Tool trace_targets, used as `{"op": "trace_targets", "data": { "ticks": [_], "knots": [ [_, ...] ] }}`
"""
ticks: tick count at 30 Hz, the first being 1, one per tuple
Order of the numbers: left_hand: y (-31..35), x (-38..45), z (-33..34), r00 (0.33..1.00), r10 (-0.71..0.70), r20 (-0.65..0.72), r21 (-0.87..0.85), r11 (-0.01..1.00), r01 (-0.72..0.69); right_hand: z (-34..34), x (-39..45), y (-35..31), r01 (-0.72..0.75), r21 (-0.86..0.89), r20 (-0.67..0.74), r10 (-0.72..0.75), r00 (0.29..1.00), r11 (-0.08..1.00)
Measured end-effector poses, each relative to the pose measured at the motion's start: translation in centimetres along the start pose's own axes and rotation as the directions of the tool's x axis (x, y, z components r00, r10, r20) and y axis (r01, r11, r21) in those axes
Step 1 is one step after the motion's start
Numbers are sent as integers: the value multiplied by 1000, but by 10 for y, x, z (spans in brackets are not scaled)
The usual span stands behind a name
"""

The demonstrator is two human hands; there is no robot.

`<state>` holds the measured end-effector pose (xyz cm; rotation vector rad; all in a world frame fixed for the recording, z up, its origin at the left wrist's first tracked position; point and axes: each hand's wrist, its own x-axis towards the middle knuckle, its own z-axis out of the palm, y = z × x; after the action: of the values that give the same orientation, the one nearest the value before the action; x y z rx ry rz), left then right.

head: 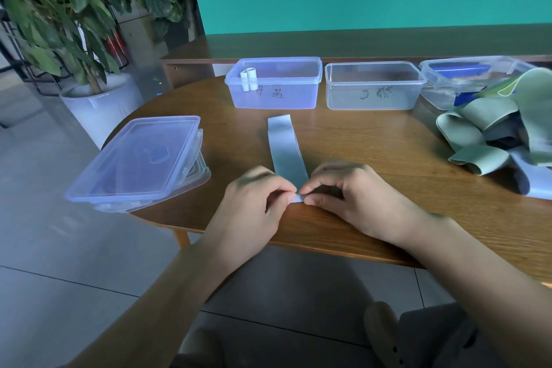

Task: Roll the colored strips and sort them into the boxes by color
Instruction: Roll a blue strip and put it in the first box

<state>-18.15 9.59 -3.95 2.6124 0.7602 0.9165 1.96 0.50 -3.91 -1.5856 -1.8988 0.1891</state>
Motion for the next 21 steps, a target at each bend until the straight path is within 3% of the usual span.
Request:
{"op": "trace_targets", "data": {
  "ticks": [11,21],
  "knots": [
    [-4,7,-1,997,-60,40,-36,997,61,4,2,2,3,-32,-91,-6,996,999],
    [-7,13,1,1000,-21,-8,-19,1000,21,3,13,8,-33,-31,-25,32,999,999]
  ]
}}
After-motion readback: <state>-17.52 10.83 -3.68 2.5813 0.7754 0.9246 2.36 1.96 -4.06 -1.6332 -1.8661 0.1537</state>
